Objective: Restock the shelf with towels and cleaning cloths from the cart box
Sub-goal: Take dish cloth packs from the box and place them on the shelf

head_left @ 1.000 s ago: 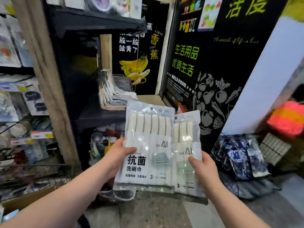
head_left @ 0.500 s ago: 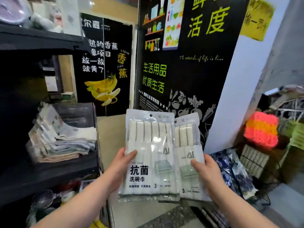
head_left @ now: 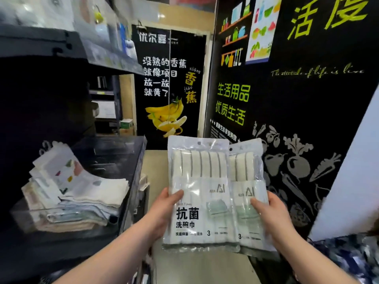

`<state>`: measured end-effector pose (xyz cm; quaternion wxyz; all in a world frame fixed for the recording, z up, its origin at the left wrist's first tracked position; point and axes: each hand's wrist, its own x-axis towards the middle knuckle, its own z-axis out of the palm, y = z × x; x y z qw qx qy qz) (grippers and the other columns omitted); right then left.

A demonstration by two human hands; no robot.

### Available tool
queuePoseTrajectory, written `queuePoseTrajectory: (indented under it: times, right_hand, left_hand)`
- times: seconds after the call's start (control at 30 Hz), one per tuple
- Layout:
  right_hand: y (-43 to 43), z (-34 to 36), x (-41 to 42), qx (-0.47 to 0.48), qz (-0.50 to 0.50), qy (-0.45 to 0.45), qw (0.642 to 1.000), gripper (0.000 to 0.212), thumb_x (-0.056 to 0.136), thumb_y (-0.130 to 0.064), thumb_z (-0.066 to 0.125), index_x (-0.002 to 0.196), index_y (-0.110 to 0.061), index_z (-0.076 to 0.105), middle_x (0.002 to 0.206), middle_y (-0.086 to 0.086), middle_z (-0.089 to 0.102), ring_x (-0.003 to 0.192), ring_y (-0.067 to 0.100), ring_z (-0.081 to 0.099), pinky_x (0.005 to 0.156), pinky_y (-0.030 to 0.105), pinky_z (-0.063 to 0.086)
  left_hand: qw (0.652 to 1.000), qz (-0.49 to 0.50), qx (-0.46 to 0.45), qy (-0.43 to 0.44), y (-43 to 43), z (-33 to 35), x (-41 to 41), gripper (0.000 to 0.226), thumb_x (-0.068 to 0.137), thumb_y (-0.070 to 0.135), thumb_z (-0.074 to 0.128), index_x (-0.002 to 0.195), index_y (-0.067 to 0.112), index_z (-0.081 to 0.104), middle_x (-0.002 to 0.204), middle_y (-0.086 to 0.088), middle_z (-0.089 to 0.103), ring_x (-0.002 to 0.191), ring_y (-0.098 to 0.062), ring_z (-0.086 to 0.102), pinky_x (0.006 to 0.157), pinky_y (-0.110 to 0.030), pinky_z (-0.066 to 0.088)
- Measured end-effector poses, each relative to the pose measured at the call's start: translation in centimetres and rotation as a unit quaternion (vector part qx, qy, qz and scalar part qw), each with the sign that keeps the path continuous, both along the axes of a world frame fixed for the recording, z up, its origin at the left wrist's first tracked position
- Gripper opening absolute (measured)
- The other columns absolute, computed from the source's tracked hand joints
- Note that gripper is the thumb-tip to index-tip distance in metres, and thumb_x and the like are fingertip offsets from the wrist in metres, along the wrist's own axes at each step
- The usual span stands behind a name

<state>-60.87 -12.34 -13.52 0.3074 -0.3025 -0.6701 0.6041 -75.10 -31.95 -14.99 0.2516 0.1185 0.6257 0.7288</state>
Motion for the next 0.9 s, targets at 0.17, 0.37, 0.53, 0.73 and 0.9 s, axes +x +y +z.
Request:
queuePoseTrajectory:
  times: [0.17, 0.37, 0.53, 0.73, 0.9]
  right_hand:
    - [6.6, 1.9, -6.9, 0.033, 0.076, -0.001, 0.997, 0.02, 0.091, -0.003, 0.055, 0.11, -0.011, 0.057, 0.088, 0.005, 0.061, 0.071, 0.009, 0.055, 0.053, 0.022, 0.042]
    - [13.4, 3.7, -14.3, 0.062, 0.167, -0.007, 0.984, 0.019, 0.09, -0.006, 0.057, 0.107, -0.014, 0.058, 0.091, 0.004, 0.066, 0.078, 0.016, 0.061, 0.066, 0.033, 0.049]
    - [14.6, 3.2, -20.5, 0.03, 0.237, 0.007, 0.971, 0.021, 0.091, -0.001, 0.054, 0.111, -0.008, 0.057, 0.089, 0.008, 0.062, 0.07, 0.014, 0.057, 0.055, 0.026, 0.042]
    - [14.0, 2.4, -28.5, 0.014, 0.314, 0.003, 0.949, 0.02, 0.091, -0.001, 0.054, 0.11, -0.007, 0.055, 0.089, 0.009, 0.065, 0.073, 0.021, 0.061, 0.055, 0.028, 0.052]
    - [14.6, 2.5, -35.8, 0.046, 0.36, 0.018, 0.932, 0.027, 0.089, -0.001, 0.057, 0.113, -0.013, 0.054, 0.093, 0.003, 0.067, 0.08, 0.021, 0.065, 0.067, 0.035, 0.052]
  left_hand:
    - [0.997, 0.073, 0.01, 0.012, 4.8, 0.9, -4.5, 0.019, 0.092, 0.019, 0.056, 0.11, 0.024, 0.057, 0.115, -0.01, 0.069, 0.109, -0.032, 0.063, 0.1, -0.056, 0.045]
    - [0.986, 0.156, 0.048, 0.015, 9.9, 2.1, -7.6, 0.026, 0.094, 0.009, 0.051, 0.12, 0.013, 0.051, 0.112, -0.013, 0.068, 0.099, -0.028, 0.067, 0.068, -0.033, 0.057]
    - [0.973, 0.23, 0.033, 0.011, 10.3, 2.3, -10.2, 0.03, 0.092, 0.005, 0.054, 0.121, 0.01, 0.05, 0.107, -0.016, 0.069, 0.09, -0.03, 0.069, 0.072, -0.041, 0.057]
    - [0.949, 0.308, 0.064, 0.017, 7.8, 3.8, -15.7, 0.025, 0.091, 0.0, 0.052, 0.114, 0.01, 0.051, 0.098, -0.019, 0.068, 0.077, -0.03, 0.069, 0.065, -0.042, 0.059]
    - [0.924, 0.373, 0.045, 0.064, 3.9, 6.1, -23.4, 0.022, 0.09, -0.003, 0.052, 0.103, 0.014, 0.052, 0.096, -0.015, 0.068, 0.079, -0.028, 0.067, 0.065, -0.039, 0.055]
